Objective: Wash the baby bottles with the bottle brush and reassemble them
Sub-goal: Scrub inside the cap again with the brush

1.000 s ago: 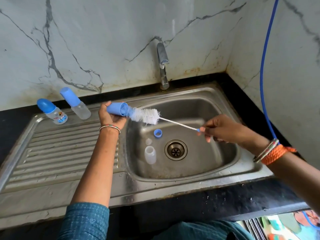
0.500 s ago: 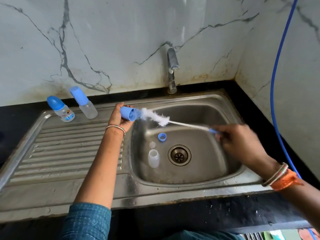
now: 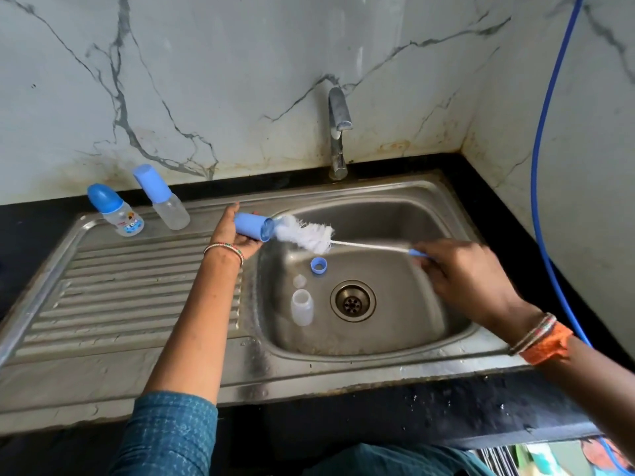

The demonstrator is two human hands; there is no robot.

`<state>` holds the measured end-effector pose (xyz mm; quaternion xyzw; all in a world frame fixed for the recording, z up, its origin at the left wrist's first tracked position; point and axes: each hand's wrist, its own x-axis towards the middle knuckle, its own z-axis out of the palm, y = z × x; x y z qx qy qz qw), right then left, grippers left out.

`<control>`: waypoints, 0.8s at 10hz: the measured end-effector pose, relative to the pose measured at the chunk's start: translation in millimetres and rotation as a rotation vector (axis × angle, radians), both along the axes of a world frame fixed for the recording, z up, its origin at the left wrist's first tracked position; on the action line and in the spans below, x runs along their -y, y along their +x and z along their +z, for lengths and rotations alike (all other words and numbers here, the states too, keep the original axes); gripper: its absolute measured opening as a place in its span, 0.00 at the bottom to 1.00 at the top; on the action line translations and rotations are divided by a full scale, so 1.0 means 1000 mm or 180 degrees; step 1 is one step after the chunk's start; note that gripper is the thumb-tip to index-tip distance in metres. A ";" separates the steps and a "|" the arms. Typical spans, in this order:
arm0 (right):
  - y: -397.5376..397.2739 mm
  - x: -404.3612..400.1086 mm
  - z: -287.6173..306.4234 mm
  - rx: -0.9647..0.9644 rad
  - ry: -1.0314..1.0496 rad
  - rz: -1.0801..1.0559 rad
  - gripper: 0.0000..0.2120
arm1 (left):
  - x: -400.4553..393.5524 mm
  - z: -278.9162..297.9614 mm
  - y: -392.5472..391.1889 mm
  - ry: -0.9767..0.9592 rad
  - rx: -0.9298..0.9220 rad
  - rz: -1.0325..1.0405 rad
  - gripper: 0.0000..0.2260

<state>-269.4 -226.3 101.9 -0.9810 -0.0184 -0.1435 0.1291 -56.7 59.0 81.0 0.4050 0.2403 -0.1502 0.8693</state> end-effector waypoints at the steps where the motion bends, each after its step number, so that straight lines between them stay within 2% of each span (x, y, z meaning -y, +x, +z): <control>1: -0.003 0.002 -0.006 0.1268 -0.0838 0.0366 0.14 | -0.005 -0.007 -0.002 -0.0008 -0.0076 0.0048 0.07; 2: -0.002 -0.006 0.000 0.0391 0.0151 -0.0008 0.07 | -0.004 -0.009 -0.002 -0.0165 0.0122 0.0187 0.12; 3: 0.007 -0.007 0.008 -0.2421 0.2948 -0.0579 0.10 | -0.001 -0.006 -0.003 -0.0303 0.0318 0.0207 0.12; 4: 0.008 0.004 -0.008 -0.1645 0.1902 -0.0462 0.07 | -0.001 -0.007 -0.001 -0.0452 0.0299 0.0204 0.11; 5: 0.001 0.006 -0.014 0.0800 -0.0004 -0.0336 0.10 | 0.001 -0.009 -0.002 -0.0404 0.0231 0.0155 0.11; 6: 0.003 0.008 -0.014 0.1132 -0.0114 -0.0148 0.09 | 0.004 -0.009 -0.002 -0.0439 0.0279 0.0185 0.11; 7: 0.006 0.003 0.004 -0.2027 0.2366 -0.0466 0.11 | 0.005 -0.008 -0.004 -0.0573 0.0475 0.0096 0.10; 8: 0.005 0.004 0.006 -0.3350 0.3652 -0.0318 0.14 | 0.006 -0.004 -0.004 -0.0777 0.0632 0.0101 0.09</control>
